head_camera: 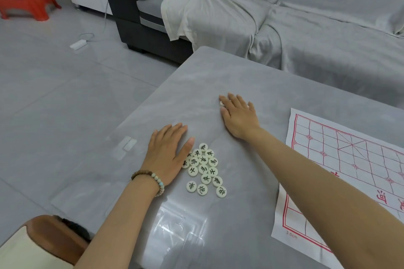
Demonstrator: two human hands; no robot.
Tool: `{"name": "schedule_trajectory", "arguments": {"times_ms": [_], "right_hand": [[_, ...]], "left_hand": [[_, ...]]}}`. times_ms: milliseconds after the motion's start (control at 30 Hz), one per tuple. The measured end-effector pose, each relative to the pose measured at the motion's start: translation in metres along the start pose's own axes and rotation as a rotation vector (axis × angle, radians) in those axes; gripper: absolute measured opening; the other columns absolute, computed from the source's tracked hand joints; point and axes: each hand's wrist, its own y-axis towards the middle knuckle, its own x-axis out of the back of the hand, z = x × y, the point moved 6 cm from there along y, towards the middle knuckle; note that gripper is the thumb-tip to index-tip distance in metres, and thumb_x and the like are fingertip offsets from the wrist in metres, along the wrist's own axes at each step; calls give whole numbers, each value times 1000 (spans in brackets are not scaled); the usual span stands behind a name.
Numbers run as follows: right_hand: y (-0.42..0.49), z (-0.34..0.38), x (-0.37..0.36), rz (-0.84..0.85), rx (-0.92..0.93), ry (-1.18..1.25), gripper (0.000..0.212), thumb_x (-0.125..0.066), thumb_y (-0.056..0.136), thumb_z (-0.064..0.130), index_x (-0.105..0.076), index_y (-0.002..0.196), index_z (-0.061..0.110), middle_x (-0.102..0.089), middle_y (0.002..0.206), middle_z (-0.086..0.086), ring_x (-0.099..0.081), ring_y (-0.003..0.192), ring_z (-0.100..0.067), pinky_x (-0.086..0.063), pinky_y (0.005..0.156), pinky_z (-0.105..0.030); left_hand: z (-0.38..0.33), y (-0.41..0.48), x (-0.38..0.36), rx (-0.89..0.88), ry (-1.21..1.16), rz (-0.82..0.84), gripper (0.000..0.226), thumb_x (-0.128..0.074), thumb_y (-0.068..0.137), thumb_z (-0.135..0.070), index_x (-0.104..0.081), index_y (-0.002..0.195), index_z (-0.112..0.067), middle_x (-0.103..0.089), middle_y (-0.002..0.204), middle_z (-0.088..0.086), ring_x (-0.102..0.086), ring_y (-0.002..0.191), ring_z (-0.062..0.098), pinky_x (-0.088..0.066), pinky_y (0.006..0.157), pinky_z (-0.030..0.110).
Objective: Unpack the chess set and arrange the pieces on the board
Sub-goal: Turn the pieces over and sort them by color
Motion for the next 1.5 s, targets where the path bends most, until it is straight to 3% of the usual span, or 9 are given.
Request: {"name": "schedule_trajectory", "arguments": {"times_ms": [133, 233, 300, 467, 533, 767, 867, 1000, 1500], "right_hand": [[-17, 1, 19, -50, 77, 194, 47, -24, 101, 39, -24, 146, 26, -15, 157, 2, -6, 145, -15, 4, 116, -39], [-60, 4, 39, -243, 115, 501, 36, -47, 96, 29, -50, 131, 20, -46, 139, 1, -39, 131, -15, -22, 107, -23], [-97, 9, 32, -184, 122, 650, 27, -58, 90, 27, -58, 117, 25, -55, 125, 8, -49, 117, -6, -31, 98, -15], [-162, 23, 5, -57, 234, 577, 48, -68, 75, 47, -57, 118, 27, -54, 117, 12, -49, 110, -2, -34, 98, -17], [-173, 28, 1, -65, 273, 473, 57, -62, 70, 58, -57, 119, 30, -55, 119, 11, -47, 113, -5, -33, 100, -24], [-180, 36, 5, -144, 237, 417, 29, -70, 80, 33, -66, 107, 24, -59, 104, 8, -48, 97, -8, -36, 87, -23], [-180, 36, 6, -122, 229, 494, 19, -70, 81, 24, -70, 99, 21, -55, 89, 12, -45, 76, 4, -35, 72, -10], [-182, 32, 6, -114, 203, 535, 16, -72, 79, 22, -70, 94, 22, -60, 87, 9, -47, 70, 3, -33, 67, -6], [-192, 20, 5, -108, 146, 618, 13, -73, 78, 20, -68, 89, 26, -64, 88, 9, -55, 76, -12, -46, 70, -22]], "left_hand": [[-10, -6, 1, -39, -88, 30, 78, -8, 78, -68, -33, 140, -27, -30, 147, -12, -18, 138, 6, -11, 114, 26], [-15, -9, 7, -63, -127, 39, 62, -31, 86, -64, -42, 134, -28, -41, 140, -12, -30, 131, 5, -22, 107, 23], [-18, -13, 10, -69, -142, 48, 57, -48, 83, -60, -43, 132, -31, -43, 135, -15, -33, 127, 4, -28, 104, 24], [-26, -33, -1, -121, -107, 216, 113, -58, 44, -83, -25, 141, -34, -30, 136, -22, -25, 131, 2, -24, 108, 23], [-25, -40, -7, -149, -45, 258, 118, -56, 44, -83, -19, 144, -33, -24, 148, -16, -17, 138, 6, -18, 113, 26], [-29, -49, 8, -124, -91, 160, 83, -76, 65, -49, -33, 136, -39, -47, 127, -17, -38, 118, 3, -33, 98, 19], [-31, -50, 8, -137, -109, 117, 64, -77, 66, -45, -48, 122, -36, -56, 113, -18, -45, 106, 0, -39, 90, 19], [-34, -51, 4, -159, -119, 113, 35, -76, 70, -39, -59, 100, -29, -58, 99, -15, -49, 96, 4, -43, 85, 24], [-44, -53, 4, -155, -216, 98, 15, -75, 75, -25, -70, 88, -23, -62, 85, -13, -57, 79, 3, -41, 72, 7]]}}
